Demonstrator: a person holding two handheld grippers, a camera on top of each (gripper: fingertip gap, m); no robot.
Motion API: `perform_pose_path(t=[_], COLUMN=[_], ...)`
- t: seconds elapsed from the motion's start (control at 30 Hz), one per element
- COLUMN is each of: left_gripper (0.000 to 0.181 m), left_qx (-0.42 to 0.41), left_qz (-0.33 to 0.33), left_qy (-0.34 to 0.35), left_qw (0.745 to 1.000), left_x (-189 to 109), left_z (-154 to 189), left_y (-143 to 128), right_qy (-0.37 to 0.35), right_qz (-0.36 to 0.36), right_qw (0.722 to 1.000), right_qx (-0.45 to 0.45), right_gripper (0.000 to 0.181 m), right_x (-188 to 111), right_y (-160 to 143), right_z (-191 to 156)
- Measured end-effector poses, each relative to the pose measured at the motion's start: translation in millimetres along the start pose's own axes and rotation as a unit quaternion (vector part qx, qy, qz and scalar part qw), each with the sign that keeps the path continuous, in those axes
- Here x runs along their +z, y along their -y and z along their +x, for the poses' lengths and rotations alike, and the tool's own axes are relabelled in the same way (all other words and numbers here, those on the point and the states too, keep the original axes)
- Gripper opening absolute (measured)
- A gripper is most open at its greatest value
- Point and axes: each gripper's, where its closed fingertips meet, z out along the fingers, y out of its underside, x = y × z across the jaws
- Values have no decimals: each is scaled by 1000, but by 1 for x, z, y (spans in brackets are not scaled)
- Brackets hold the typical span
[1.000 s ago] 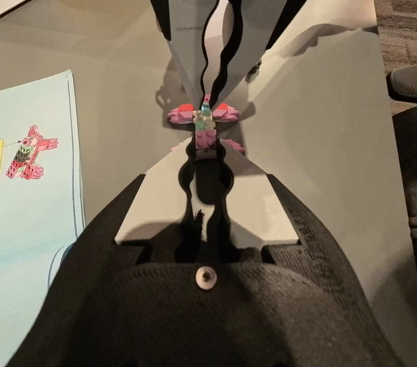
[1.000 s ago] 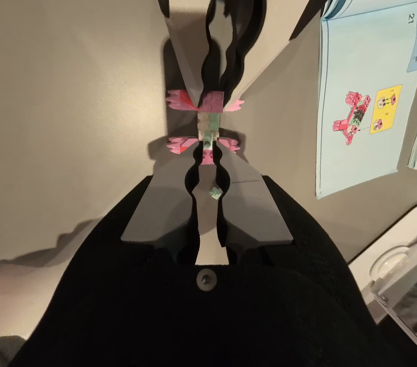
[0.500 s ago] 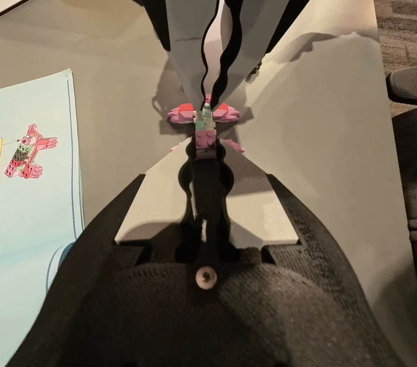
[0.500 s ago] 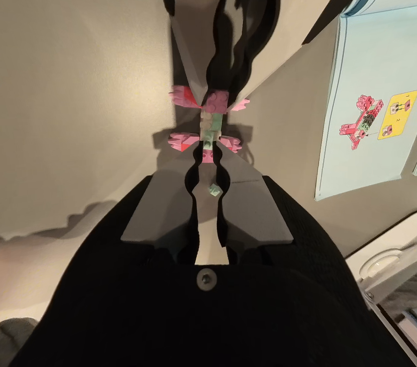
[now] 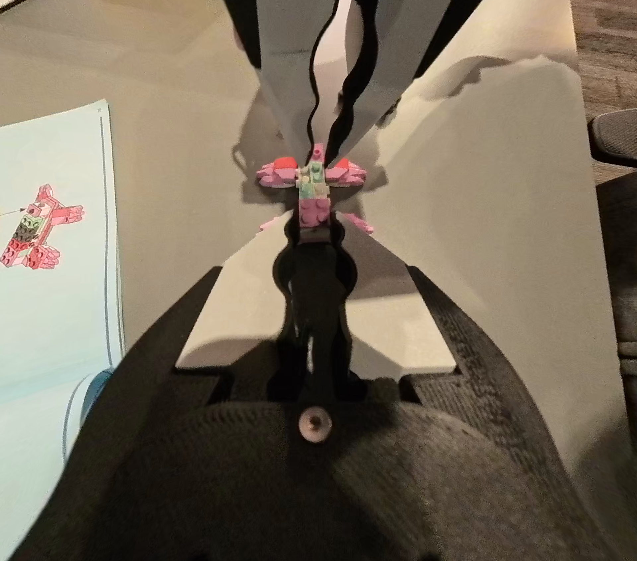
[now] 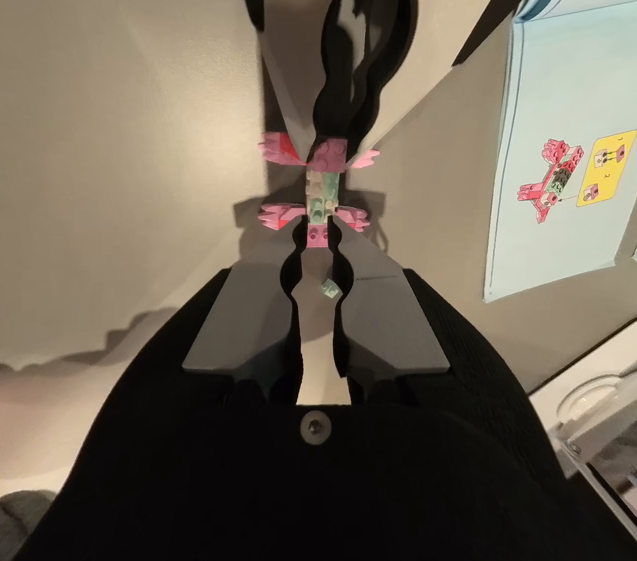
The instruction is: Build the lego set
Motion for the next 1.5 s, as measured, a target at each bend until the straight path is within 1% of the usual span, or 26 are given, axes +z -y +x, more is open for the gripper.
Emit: perform_pose_path(t=[0.1,0.33,0.4,0.5,0.6,0.67,0.73,0.77,0.83,0.93,1.07,1.13,1.27,1.4,1.5], left_gripper=[17,16,16,16,16,16,16,16,16,16,16,16,16,16,16], left_qx=[-1,-5,-7,-13,-29,-47,-63,-70,-84,-108,-144,-154,-163,-166,-168], left_qz=[-1,-4,-4,-4,1,8,17,23,39,58,87,97,102,103,106], left_qy=[1,0,-2,0,2,2,6,7,10,14,7,6,7,5,1], left_qw=[1000,1000,1000,1000,1000,999,998,997,996,992,986,983,981,981,980], left_x=[1,2,2,2,1,0,-3,-5,-10,-18,-28,-32,-35,-36,-36], left_z=[0,0,1,1,0,-2,-4,-5,-9,-16,-20,-21,-20,-19,-18], left_y=[0,0,0,0,1,3,6,9,15,23,38,45,53,56,57], right_qy=[-2,-7,-17,-41,-90,-138,-213,-255,-321,-392,-493,-517,-554,-569,-572], right_qz=[24,37,44,77,117,141,158,159,159,148,72,40,14,-8,-22], right_qw=[1000,999,998,995,987,979,963,953,934,908,867,854,830,820,816], right_qx=[7,21,29,53,59,58,42,29,15,14,-22,-40,-67,-67,-80], right_gripper=[10,11,14,24,33,41,48,49,58,60,55,54,47,43,34], right_x=[-1,2,-1,-7,-11,-14,-19,-22,-27,-33,-42,-42,-48,-51,-51], right_y=[3,3,2,4,7,11,14,14,15,15,6,6,11,10,10], right_z=[-3,-6,-5,-6,-8,-9,-6,-4,-2,1,14,18,24,32,35])
